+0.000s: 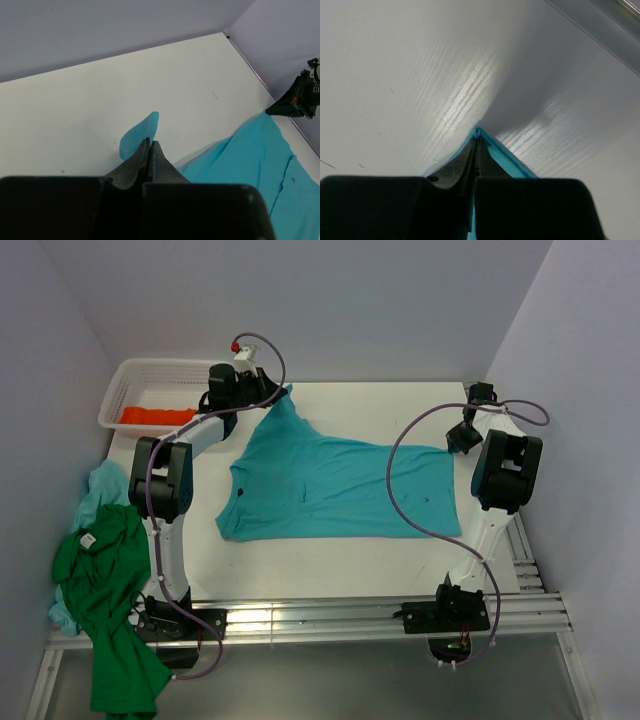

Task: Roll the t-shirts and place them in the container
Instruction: Fold the tshirt

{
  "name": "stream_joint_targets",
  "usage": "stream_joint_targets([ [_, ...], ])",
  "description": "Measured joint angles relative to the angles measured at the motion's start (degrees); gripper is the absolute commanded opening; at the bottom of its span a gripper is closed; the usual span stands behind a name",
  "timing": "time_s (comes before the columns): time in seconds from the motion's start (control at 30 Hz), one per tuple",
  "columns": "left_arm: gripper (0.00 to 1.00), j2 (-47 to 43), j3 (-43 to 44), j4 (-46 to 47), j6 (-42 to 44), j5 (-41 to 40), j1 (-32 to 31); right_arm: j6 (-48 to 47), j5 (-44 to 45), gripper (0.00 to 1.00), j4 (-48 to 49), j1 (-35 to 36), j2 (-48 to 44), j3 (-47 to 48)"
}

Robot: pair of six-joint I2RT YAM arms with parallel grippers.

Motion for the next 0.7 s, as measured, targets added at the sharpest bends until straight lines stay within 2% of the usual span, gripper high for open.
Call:
stream_joint_targets([
  [0.43,0.00,-5.51,-6.60,-0.20,2.95,-0.48,0.00,-0.17,-2.47,0.00,6.05,0.09,-4.81,-7.69],
  [0.7,0.00,-10.49,-14.29,2.23,3.15,-0.52,-0.02,-1.20,-5.01,0.00,9.55,0.09,-11.21,-12.11],
])
